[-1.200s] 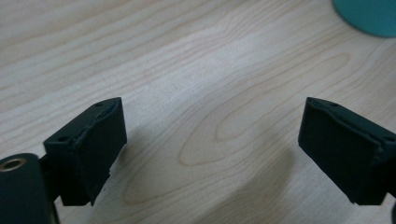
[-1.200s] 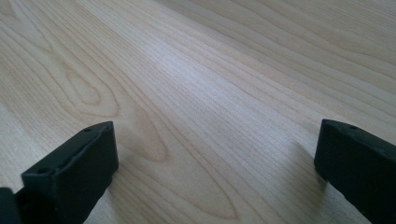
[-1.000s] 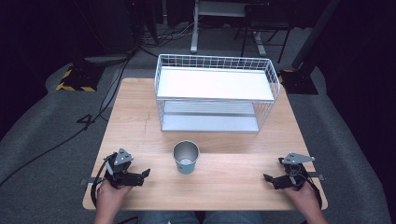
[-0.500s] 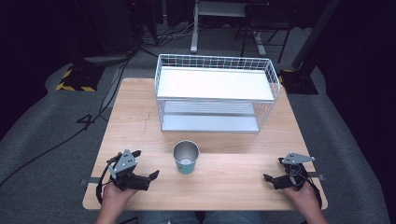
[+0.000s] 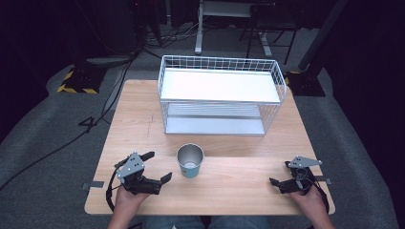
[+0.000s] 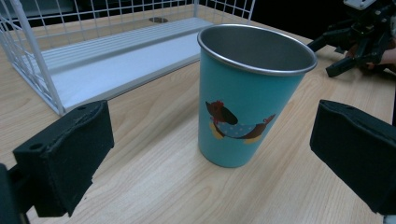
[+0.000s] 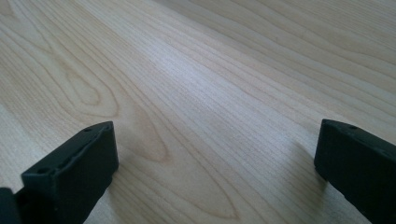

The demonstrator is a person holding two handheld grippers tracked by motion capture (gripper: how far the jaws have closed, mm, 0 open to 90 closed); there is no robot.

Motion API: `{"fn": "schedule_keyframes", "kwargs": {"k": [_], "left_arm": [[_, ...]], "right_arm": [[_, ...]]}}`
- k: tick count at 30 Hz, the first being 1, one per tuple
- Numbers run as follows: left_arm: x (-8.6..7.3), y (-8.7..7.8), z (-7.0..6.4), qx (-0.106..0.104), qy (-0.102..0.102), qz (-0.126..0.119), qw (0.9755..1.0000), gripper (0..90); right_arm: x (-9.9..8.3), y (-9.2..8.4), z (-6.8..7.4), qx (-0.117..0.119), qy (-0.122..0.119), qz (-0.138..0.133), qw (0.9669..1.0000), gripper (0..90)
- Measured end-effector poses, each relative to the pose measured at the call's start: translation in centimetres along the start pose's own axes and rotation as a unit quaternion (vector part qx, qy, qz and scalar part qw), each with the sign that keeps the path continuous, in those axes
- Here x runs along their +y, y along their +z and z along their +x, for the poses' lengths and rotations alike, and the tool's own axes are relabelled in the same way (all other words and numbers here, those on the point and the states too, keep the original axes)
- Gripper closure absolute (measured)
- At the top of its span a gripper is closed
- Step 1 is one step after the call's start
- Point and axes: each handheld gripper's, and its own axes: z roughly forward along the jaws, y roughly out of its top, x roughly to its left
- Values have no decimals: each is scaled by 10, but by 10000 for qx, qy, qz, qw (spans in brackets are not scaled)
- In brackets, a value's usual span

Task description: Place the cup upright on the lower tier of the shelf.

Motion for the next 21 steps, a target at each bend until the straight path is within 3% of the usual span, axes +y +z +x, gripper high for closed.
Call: {"fn": "schedule_keyframes", "kwargs": {"k": [10, 21], "left_arm": [[4, 19, -15, -12, -5, 70, 10000, 3], [4, 38, -18, -89, -7, 158, 9998, 6]], "right_arm": [[0, 0, 0, 0, 2, 0, 10000, 0], [0, 0, 0, -4, 6, -3, 10000, 0]]}}
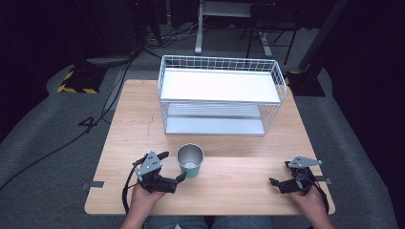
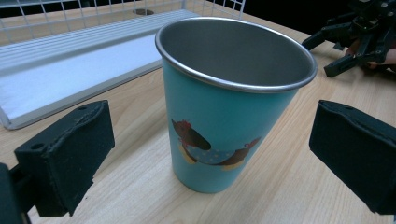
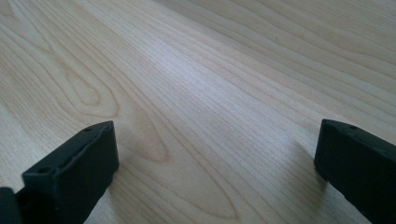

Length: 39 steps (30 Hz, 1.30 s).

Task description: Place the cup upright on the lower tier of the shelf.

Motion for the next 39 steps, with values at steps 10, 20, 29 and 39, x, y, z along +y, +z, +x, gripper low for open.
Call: {"fn": "schedule_keyframes", "kwargs": {"k": [10, 20, 29, 39], "left_arm": [[-2, 20, -5, -174, -45, 22, 9998, 36], [-3, 41, -7, -195, 18, 196, 9996, 75], [-5, 55, -4, -167, -19, 305, 9994, 151], [-5, 52, -4, -158, 202, 363, 9990, 178]], "right_arm": [[0, 0, 0, 1, 0, -1, 10000, 0], [0, 0, 0, 1, -1, -2, 10000, 0], [0, 0, -1, -8, 15, -7, 10000, 1], [0, 0, 0, -16, 23, -4, 10000, 1]]}}
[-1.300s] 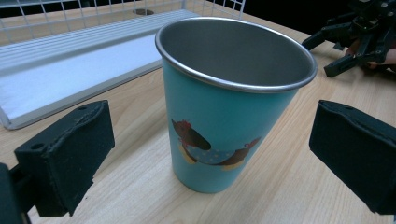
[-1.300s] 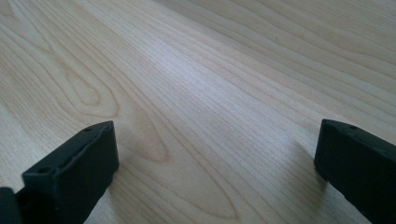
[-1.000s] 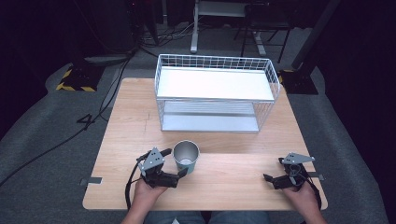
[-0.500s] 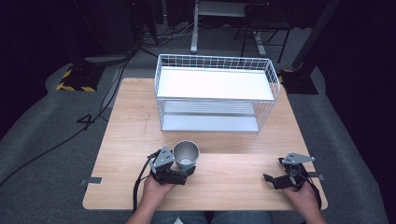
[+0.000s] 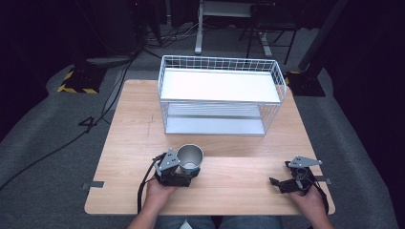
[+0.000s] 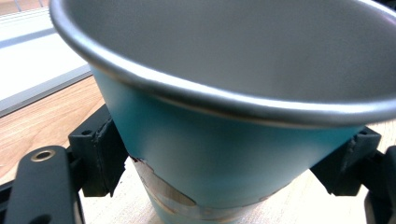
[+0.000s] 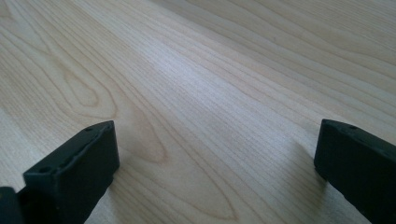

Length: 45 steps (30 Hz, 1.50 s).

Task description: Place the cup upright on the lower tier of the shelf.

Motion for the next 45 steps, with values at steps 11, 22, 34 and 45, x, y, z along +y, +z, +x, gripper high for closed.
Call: {"fn": "schedule_keyframes", "kwargs": {"k": [11, 22, 34, 45], "left_arm": [[2, -3, -1, -51, -15, -129, 9999, 180], [23, -11, -2, 11, 156, -177, 9997, 181], [48, -7, 0, -23, 271, -116, 9996, 181], [75, 6, 4, -102, 195, -231, 9995, 180]], "right_arm": [[0, 0, 0, -1, -1, 0, 10000, 1], [0, 0, 0, -4, -2, 0, 10000, 1], [1, 0, 0, -25, 13, -1, 10000, 3], [1, 1, 0, -21, 10, 1, 10000, 3]]}}
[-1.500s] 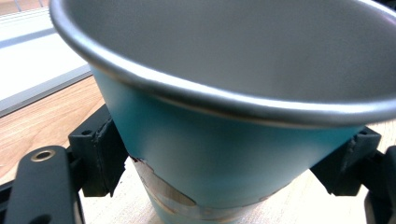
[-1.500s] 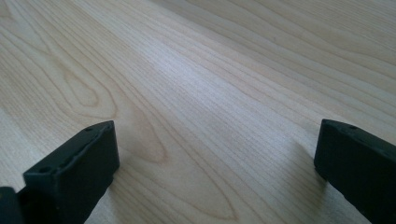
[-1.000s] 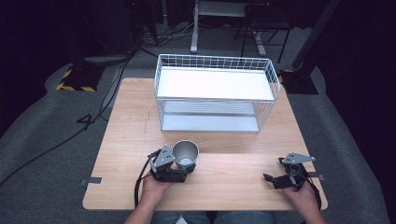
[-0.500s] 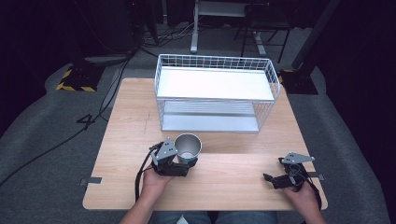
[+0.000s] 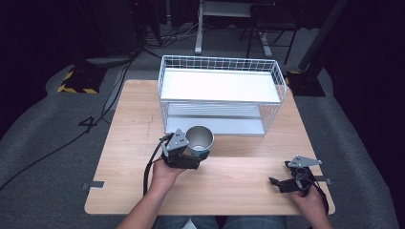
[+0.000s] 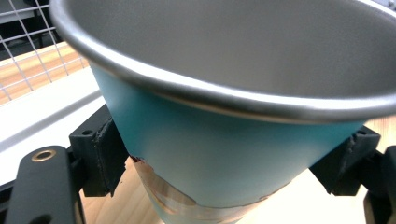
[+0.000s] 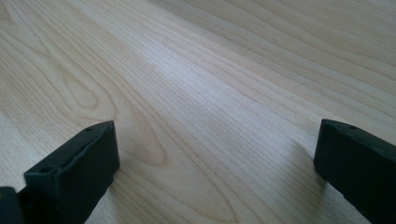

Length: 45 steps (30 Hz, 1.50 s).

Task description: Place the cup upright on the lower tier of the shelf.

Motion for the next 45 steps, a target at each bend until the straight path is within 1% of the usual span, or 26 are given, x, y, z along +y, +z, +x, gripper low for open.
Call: {"fn": "schedule_keyframes", "kwargs": {"k": [1, 4, 8, 9, 11, 12, 13, 14, 15, 16, 17, 18, 19, 22, 23, 24, 25, 27, 29, 31, 35, 37, 39, 41, 44, 45], "left_arm": [[3, 5, 3, -28, -104, -11, 9999, 180], [6, 9, 5, -20, -97, -8, 10000, 180], [13, 18, 8, -31, -112, -82, 9999, 180], [14, 19, 9, -26, -84, -79, 9999, 180], [17, 26, 12, 51, -18, -91, 9999, 180], [17, 26, 12, 51, -18, -91, 9999, 180], [18, 32, 14, 107, 27, -127, 9999, 180], [18, 32, 14, 107, 27, -127, 9999, 180], [19, 38, 17, 184, 12, -207, 9996, 180], [19, 38, 17, 184, 12, -207, 9996, 181], [21, 45, 19, 250, 10, -188, 9995, 180], [21, 45, 19, 250, 10, -188, 9995, 180], [23, 52, 21, 294, 5, -192, 9994, 180], [26, 57, 23, 322, 44, -238, 9992, 181], [30, 63, 26, 278, 3, -280, 9992, 181], [30, 63, 26, 278, 3, -280, 9992, 181], [33, 67, 27, 265, -51, -304, 9992, 180], [34, 70, 30, 279, -56, -327, 9991, 180], [34, 76, 34, 284, -135, -333, 9989, 181], [33, 79, 35, 301, -84, -356, 9989, 180], [30, 85, 35, 292, -90, -307, 9991, 180], [27, 88, 36, 267, -149, -301, 9991, 181], [24, 94, 38, 315, -198, -251, 9990, 181], [23, 96, 39, 330, -241, -264, 9988, 181], [20, 103, 45, 413, -312, -279, 9983, 181], [19, 107, 47, 439, -402, -297, 9978, 181]], "right_arm": [[0, 0, 0, -1, -1, -1, 10000, 3], [0, 0, 0, -2, 0, 0, 10000, 3], [1, 1, 1, -21, 23, -3, 10000, 3], [1, 1, 1, -39, 41, -1, 10000, 3], [2, 2, 2, -39, 45, 4, 10000, 3], [2, 2, 2, -39, 45, 4, 10000, 3], [2, 2, 2, -39, 45, 3, 10000, 3], [2, 2, 2, -41, 44, 3, 10000, 3], [2, 2, 2, -39, 44, 4, 10000, 3], [2, 2, 2, -39, 44, 4, 10000, 3], [2, 2, 2, -39, 44, 3, 10000, 3], [2, 2, 2, -41, 49, 1, 10000, 3], [2, 2, 2, -38, 45, 3, 10000, 3], [2, 2, 2, -39, 45, 3, 10000, 3], [2, 2, 2, -39, 46, 2, 10000, 3], [2, 2, 2, -39, 46, 2, 10000, 3], [2, 2, 2, -39, 45, 3, 10000, 3], [2, 2, 2, -39, 44, 3, 10000, 3], [2, 2, 2, -41, 45, 2, 10000, 3], [2, 2, 2, -40, 46, 3, 10000, 3], [2, 2, 2, -39, 46, 4, 10000, 3], [2, 2, 2, -40, 43, 2, 10000, 3], [2, 2, 2, -39, 46, 3, 10000, 3], [2, 2, 2, -40, 44, 3, 10000, 3], [2, 2, 2, -42, 44, 2, 10000, 3], [2, 2, 2, -42, 43, 3, 10000, 3]]}}
